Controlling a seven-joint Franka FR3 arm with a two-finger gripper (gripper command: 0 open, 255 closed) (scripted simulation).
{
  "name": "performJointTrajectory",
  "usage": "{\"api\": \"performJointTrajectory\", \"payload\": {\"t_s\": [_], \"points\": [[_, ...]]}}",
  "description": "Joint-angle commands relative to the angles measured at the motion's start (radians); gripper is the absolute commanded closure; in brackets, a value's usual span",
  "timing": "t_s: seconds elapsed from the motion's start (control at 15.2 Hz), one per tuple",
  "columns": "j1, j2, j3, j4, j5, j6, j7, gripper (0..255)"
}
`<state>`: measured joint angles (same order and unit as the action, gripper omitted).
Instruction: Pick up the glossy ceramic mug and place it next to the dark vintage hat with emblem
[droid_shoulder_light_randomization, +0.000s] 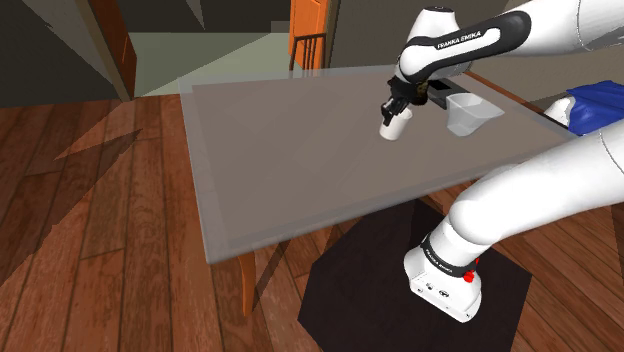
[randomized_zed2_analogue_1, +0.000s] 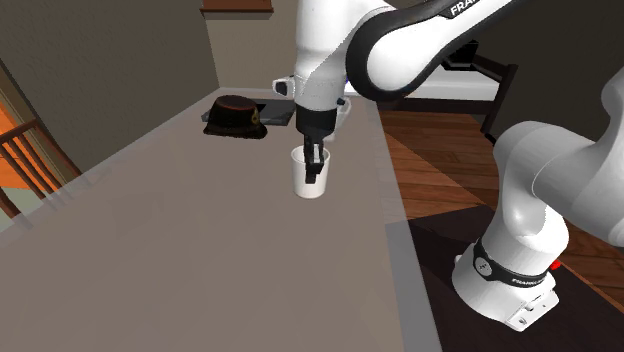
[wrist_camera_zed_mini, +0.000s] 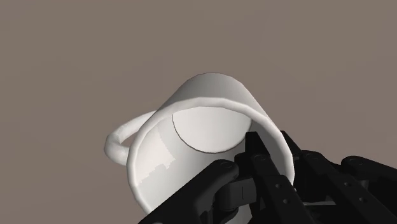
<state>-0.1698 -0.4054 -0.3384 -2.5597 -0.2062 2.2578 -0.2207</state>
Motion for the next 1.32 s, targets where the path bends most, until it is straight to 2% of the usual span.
{"api": "performJointTrajectory", "payload": {"t_s": [0.0,1.25], "points": [[0.000,-0.012,0.003,0.018,0.001,-0.030,-0.002,255],[0.006,-0.091,0.040,0.216,0.020,-0.305,-0.008,255]]}}
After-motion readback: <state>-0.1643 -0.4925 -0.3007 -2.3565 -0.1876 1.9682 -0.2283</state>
